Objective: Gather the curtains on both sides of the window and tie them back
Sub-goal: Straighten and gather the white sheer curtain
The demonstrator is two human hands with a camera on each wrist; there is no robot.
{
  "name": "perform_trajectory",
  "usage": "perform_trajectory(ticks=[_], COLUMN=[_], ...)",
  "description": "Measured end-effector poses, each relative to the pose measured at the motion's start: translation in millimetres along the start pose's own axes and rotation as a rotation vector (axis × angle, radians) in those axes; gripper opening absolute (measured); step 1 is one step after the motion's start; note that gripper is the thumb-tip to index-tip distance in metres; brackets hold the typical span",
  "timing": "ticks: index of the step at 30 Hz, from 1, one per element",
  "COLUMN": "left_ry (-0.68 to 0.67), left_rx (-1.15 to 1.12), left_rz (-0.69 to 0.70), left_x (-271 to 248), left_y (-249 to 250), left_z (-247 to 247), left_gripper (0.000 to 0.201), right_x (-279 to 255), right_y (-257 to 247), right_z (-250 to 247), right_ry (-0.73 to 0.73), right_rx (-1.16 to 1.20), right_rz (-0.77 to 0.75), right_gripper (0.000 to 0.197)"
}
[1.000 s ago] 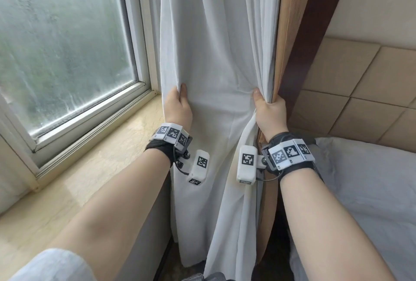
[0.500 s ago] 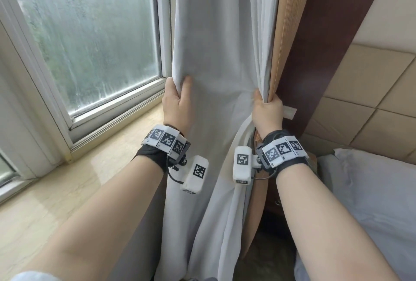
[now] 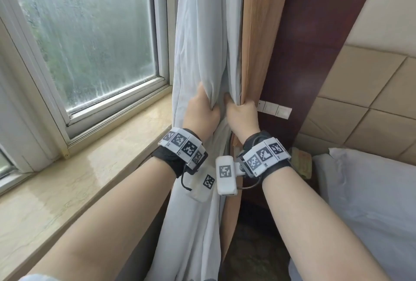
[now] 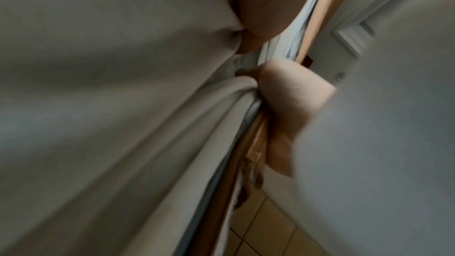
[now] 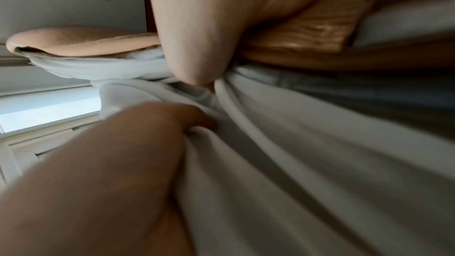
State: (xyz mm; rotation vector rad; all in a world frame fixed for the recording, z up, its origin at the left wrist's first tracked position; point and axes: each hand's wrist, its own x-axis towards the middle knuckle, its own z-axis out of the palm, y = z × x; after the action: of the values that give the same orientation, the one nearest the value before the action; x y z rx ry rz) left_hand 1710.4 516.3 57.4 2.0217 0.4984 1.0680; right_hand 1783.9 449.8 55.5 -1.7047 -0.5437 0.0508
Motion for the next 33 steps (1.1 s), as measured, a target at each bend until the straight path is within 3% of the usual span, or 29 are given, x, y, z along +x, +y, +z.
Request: perform_trajectory(ticks=[5,11,13,15,18,24,27,28,30,33], left_ry=[-0.106,-0.259,-0.336,-0.421,-0.441,-0.61,-0.716,-0.716,-0.65,-0.425], left_rx=[0.178,0.209,0.257,0.3,0.235,0.236,0.229,0.203,0.067,-0.069], left_rz=[-0.01,0.122,0.146,0.134,0.093,0.204,0.219,0.221,0.165,0.062], left_x=[2,-1,-3,-7,-12,-14,-8,-4,3,18], left_y=[-5,-12,-14,-17,-21,-38,-51,-56,-61,-67], left_z=[2,6,7,9,10,16,12,10,7,7], left_gripper=[0.044,0.045,0.049,0.049,0.049,0.057,0.03,0.03,0.033,0.029], right_x=[-12,-16,-14,-11,-5,6,15,17,21,26], right_y=[-8,-11,-9,-5,0,2,4,6,8,12], right_z=[-12,-15,-15,-10,-2,-1,-9,-12,-18,-26], right_ry=[-0.179,-0.251,-0.241,-0.22,-0.184,-0.073,-0.038,-0.027,0.015,0.074], right_rx=[0.046,0.012,-0.03,-0.065,-0.096,-0.154,-0.146,-0.134,-0.088,-0.044], right_rz=[0.031,0.034,0.006,-0.02,-0.02,0.014,0.035,0.046,0.059,0.058], right_gripper=[0.019,0.036,0.046,0.068,0.084,0.041,0.022,0.015,0.015,0.024])
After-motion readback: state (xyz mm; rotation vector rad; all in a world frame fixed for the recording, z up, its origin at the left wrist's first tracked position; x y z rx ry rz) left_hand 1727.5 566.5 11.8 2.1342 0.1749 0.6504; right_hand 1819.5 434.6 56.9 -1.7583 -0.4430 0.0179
